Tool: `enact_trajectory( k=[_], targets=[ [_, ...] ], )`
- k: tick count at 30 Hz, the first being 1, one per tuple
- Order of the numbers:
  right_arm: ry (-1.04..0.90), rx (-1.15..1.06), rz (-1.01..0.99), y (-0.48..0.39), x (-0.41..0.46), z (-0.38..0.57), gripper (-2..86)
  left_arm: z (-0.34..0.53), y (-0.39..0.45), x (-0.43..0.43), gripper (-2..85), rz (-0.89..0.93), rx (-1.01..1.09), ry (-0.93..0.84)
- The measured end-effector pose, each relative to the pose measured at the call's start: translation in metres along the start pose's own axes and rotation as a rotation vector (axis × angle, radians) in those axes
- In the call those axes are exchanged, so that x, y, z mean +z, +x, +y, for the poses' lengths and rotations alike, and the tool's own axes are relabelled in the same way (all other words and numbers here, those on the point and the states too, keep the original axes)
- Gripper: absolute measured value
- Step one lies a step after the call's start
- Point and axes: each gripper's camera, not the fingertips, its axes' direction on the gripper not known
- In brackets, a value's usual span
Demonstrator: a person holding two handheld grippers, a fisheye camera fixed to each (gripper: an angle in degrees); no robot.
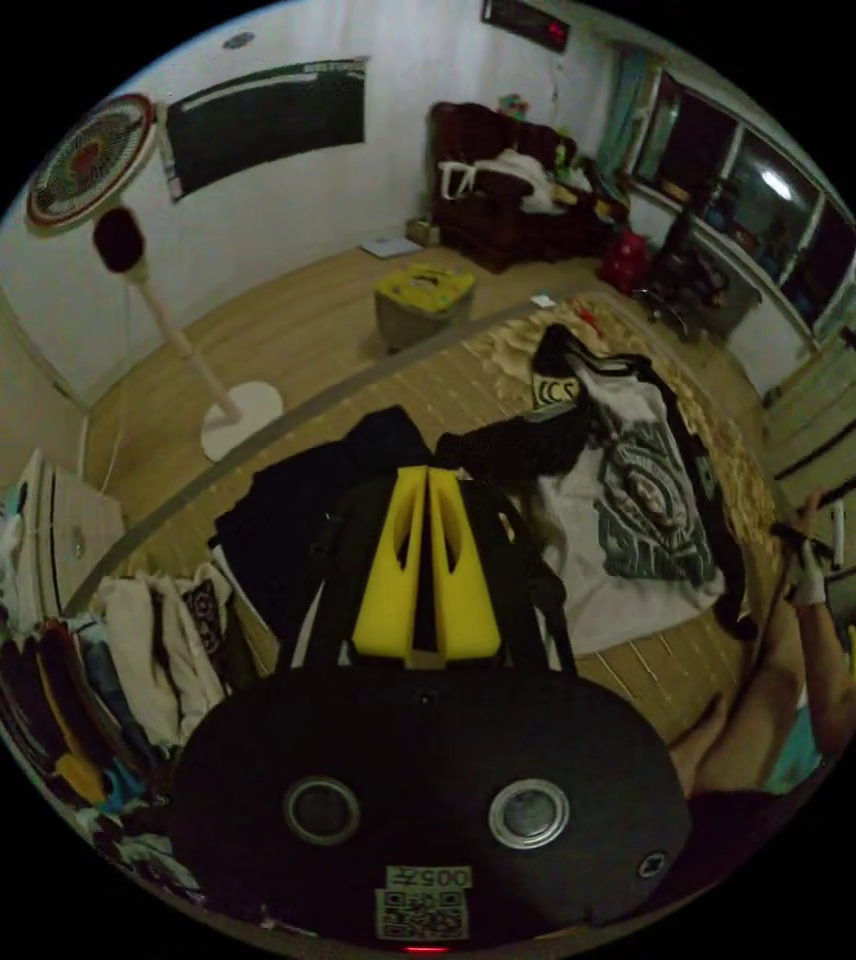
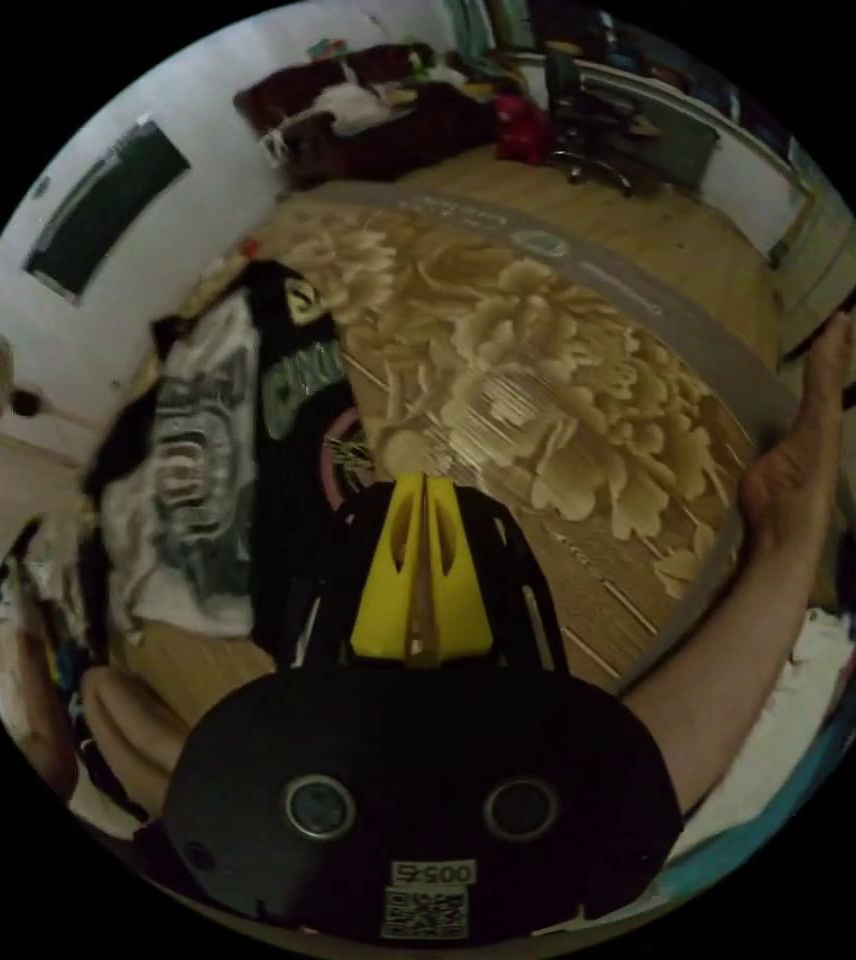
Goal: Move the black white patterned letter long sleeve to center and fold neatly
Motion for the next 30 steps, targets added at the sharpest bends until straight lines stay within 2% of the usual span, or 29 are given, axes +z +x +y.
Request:
enact_trajectory(
  k=[2, 6, 10, 14, 16, 18, 21, 23, 24, 27, 30],
  targets=[
    [-0.004, -0.103, -0.107, -0.016, 0.0, 0.008, -0.5, -0.002, 0.021, 0.012, 3.5, 0.032, 0.199, -0.052],
    [-0.159, -0.393, -0.215, -0.08, 0.034, 0.049, 2.1, 0.007, 0.067, 0.047, 4.8, 0.138, 0.561, -0.17],
    [-0.217, -0.463, -0.109, -0.11, 0.073, 0.073, 4.8, -0.003, 0.108, 0.095, 5.6, 0.14, 0.842, -0.346],
    [-0.25, -0.493, -0.027, -0.113, 0.096, 0.063, 2.3, -0.025, 0.121, 0.146, 2.6, 0.081, 1.017, -0.551],
    [-0.324, -0.519, -0.026, -0.113, 0.108, 0.046, -0.6, -0.048, 0.116, 0.153, 1.5, 0.139, 1.0, -0.6],
    [-0.294, -0.511, -0.042, -0.11, 0.103, 0.026, -1.0, -0.081, 0.104, 0.152, 0.9, 0.188, 0.92, -0.558],
    [-0.194, -0.418, -0.053, -0.096, 0.087, -0.016, -1.1, -0.145, 0.061, 0.146, 0.5, 0.157, 0.628, -0.398],
    [-0.113, -0.326, -0.081, -0.083, 0.076, -0.037, -1.0, -0.184, 0.016, 0.143, 0.5, 0.228, 0.349, -0.283],
    [-0.067, -0.275, -0.107, -0.074, 0.07, -0.046, -0.9, -0.19, 0.008, 0.143, 0.5, 0.257, 0.313, -0.264],
    [-0.039, -0.247, -0.201, -0.062, 0.062, -0.046, -0.3, -0.199, -0.002, 0.139, 1.6, 0.332, 0.392, -0.194],
    [-0.122, -0.351, -0.207, -0.069, 0.072, -0.014, 1.7, -0.181, 0.021, 0.143, 5.5, 0.34, 0.674, -0.226]
  ],
)
